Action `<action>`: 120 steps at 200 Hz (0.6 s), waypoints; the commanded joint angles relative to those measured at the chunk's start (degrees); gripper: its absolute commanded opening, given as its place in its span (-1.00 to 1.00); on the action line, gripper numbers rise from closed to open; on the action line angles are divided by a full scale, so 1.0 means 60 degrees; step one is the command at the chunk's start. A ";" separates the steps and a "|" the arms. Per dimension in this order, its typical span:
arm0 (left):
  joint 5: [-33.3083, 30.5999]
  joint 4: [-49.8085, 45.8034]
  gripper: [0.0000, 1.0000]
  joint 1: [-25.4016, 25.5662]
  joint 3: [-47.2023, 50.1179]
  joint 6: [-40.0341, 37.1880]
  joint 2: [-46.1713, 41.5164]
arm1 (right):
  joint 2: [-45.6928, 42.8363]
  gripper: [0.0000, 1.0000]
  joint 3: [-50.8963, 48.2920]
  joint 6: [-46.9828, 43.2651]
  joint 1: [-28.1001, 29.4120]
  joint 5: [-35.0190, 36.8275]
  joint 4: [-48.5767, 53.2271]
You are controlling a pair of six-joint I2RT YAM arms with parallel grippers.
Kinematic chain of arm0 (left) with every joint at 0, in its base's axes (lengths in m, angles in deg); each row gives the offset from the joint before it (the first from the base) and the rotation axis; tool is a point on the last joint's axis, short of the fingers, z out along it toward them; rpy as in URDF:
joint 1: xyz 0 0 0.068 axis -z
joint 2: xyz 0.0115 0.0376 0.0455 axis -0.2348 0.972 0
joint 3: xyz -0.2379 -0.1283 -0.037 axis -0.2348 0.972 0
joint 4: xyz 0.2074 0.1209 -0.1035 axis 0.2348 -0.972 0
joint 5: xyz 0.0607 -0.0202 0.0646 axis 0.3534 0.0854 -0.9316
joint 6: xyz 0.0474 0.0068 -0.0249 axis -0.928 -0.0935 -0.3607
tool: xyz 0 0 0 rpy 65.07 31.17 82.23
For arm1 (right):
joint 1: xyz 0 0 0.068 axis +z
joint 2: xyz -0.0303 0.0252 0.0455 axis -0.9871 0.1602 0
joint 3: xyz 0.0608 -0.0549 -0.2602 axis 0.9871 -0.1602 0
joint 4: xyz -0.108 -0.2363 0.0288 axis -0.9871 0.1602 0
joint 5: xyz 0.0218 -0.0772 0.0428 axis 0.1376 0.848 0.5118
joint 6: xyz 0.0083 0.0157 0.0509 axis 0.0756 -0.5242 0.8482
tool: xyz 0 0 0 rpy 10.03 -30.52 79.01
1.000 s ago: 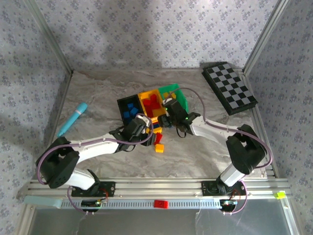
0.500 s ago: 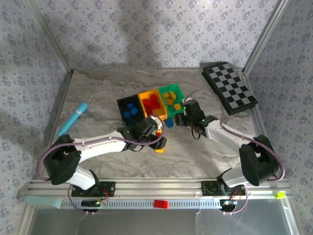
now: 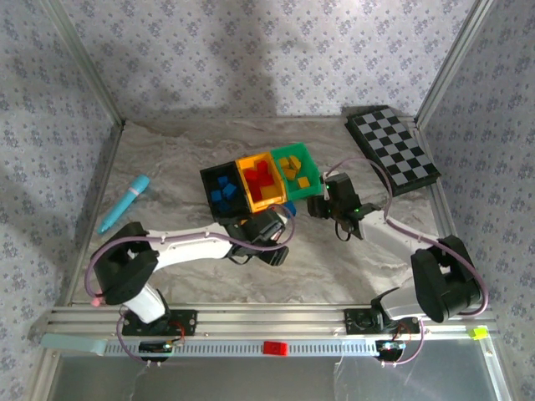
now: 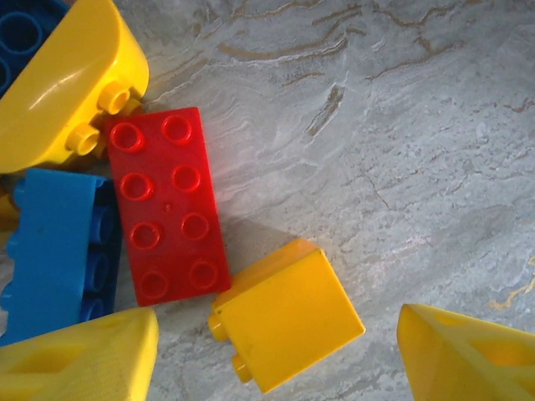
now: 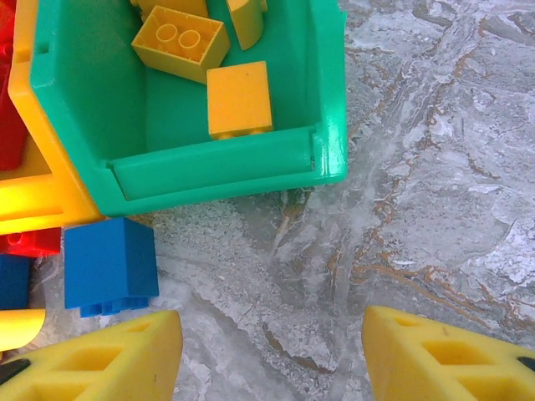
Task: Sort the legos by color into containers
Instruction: Pick up the lego from the middle-left of the table.
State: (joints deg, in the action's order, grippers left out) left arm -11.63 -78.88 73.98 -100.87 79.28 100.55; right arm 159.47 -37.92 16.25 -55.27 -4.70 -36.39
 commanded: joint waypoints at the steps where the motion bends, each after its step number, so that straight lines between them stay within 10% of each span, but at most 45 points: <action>1: 0.0117 -0.0527 0.49 0.0127 -0.0471 0.0454 0.0519 | 0.0041 0.21 -0.0155 0.0040 -0.0122 -0.0210 -0.0279; 120: -0.0260 -0.1053 0.28 0.0246 -0.0887 0.0786 0.1346 | 0.0427 0.22 -0.0230 0.0187 -0.0305 -0.0664 -0.0559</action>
State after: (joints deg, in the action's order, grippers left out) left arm -12.31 -83.43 75.10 -104.79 83.15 107.32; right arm 161.83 -38.82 16.75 -56.53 -7.91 -39.25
